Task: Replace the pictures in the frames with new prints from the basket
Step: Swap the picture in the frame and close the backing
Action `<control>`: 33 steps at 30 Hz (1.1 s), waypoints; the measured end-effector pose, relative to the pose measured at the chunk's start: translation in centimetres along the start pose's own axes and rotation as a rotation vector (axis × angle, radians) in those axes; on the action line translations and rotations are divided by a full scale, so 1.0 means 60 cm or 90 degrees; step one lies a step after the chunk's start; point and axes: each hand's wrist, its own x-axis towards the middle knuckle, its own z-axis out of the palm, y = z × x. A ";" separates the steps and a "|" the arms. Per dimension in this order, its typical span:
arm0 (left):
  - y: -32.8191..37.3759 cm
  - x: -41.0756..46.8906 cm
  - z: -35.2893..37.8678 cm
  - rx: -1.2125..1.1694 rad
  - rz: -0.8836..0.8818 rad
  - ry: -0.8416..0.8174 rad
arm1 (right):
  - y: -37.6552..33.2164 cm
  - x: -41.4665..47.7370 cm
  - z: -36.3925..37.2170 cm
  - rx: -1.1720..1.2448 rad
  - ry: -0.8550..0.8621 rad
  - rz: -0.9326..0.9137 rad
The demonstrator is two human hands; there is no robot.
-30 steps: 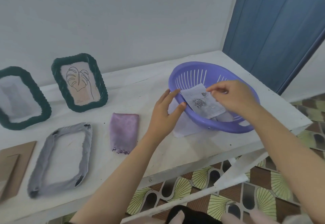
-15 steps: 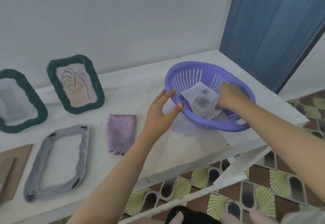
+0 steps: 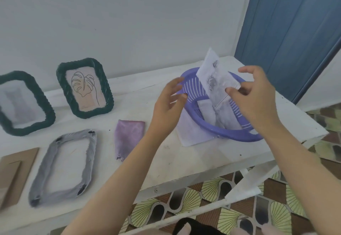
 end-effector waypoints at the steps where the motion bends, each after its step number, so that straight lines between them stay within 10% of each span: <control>1: 0.014 0.001 -0.005 -0.038 -0.021 -0.017 | -0.010 -0.012 0.003 -0.004 0.008 -0.047; 8: 0.068 -0.007 -0.068 -0.186 -0.154 -0.092 | -0.054 -0.088 0.070 -0.021 -0.088 -0.246; 15: 0.025 -0.039 -0.166 -0.113 -0.117 0.083 | -0.085 -0.147 0.152 0.003 -0.207 -0.300; 25: -0.009 -0.097 -0.327 -0.033 -0.128 0.026 | -0.147 -0.175 0.264 0.352 -0.276 0.049; 33: -0.070 -0.150 -0.450 0.151 -0.244 0.085 | -0.187 -0.237 0.369 0.292 -0.360 0.114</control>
